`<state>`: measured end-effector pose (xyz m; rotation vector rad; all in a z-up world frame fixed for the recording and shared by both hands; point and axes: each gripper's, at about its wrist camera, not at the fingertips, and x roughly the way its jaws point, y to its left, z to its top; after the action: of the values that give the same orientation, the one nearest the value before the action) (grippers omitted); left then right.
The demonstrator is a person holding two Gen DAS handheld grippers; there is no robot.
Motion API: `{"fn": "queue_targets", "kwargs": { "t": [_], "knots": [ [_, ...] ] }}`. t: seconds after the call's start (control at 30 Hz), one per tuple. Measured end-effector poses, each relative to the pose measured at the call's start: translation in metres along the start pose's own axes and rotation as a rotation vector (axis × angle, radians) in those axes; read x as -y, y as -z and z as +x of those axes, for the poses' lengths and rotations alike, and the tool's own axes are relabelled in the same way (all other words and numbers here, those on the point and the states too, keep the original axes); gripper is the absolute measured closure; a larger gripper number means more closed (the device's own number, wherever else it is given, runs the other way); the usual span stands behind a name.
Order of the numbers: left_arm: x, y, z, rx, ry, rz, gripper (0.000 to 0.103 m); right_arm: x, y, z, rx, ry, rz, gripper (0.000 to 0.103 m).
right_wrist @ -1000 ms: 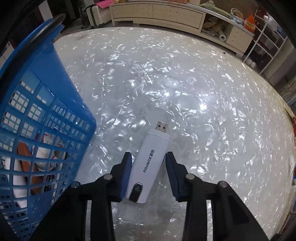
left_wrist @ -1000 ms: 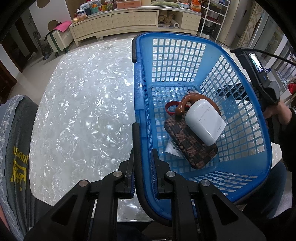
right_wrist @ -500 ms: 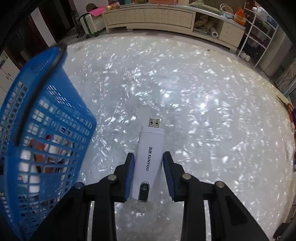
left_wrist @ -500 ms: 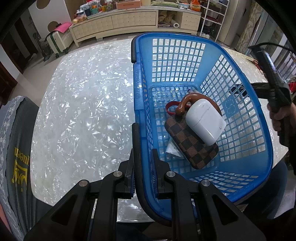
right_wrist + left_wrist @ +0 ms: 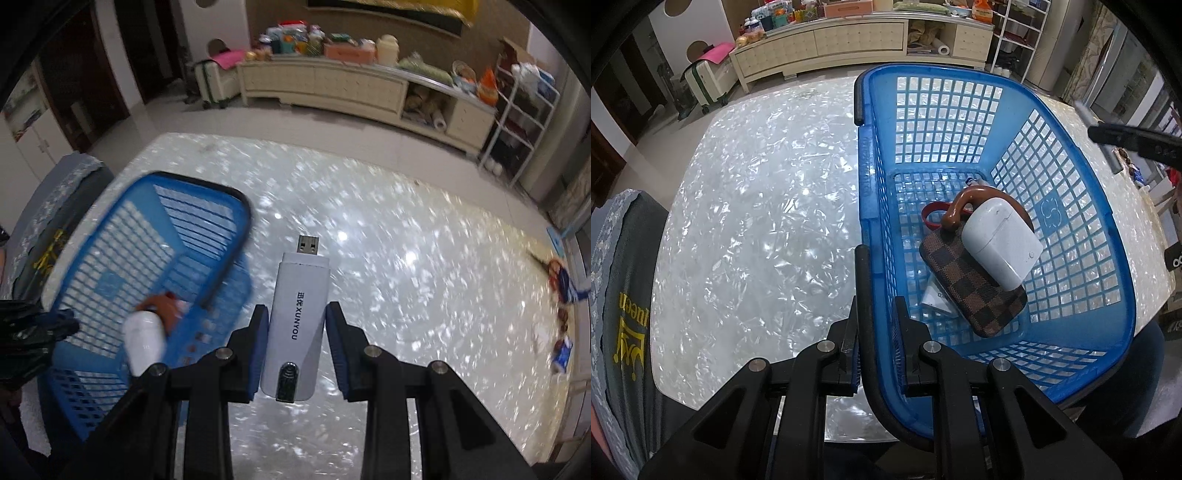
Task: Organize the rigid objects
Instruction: 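Lift the USB stick with the right tool and carry it over the basket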
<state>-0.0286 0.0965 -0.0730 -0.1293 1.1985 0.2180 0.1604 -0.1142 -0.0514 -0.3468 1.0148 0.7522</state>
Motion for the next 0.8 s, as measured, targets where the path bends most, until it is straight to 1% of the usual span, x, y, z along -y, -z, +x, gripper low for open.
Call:
{"fn": "queue_targets", "kwargs": {
  "t": [0.1, 0.2, 0.33, 0.4, 0.5, 0.63, 0.8],
  "knots": [
    [0.000, 0.000, 0.001, 0.002, 0.000, -0.004, 0.087, -0.022, -0.005, -0.014, 0.019, -0.022, -0.039, 0.073],
    [-0.001, 0.000, 0.001, 0.003, 0.002, -0.005, 0.087, -0.045, -0.011, -0.015, 0.030, -0.049, -0.079, 0.073],
    [-0.001, 0.000, 0.001, 0.005, 0.003, -0.004, 0.087, -0.071, -0.017, -0.010, 0.024, -0.077, -0.134, 0.073],
    [-0.002, 0.000, 0.001, 0.005, 0.002, -0.003, 0.087, -0.084, -0.018, -0.004, 0.008, -0.093, -0.165, 0.073],
    [-0.001, 0.000, 0.002, 0.006, -0.001, 0.001, 0.087, -0.093, -0.020, 0.013, -0.020, -0.110, -0.198, 0.073],
    [0.000, -0.001, 0.001, 0.007, 0.001, 0.003, 0.087, -0.106, -0.021, 0.032, -0.064, -0.105, -0.219, 0.073],
    [0.000, 0.000, 0.002, 0.007, 0.000, 0.009, 0.087, -0.117, -0.020, 0.054, -0.113, -0.123, -0.233, 0.073]
  ]
}}
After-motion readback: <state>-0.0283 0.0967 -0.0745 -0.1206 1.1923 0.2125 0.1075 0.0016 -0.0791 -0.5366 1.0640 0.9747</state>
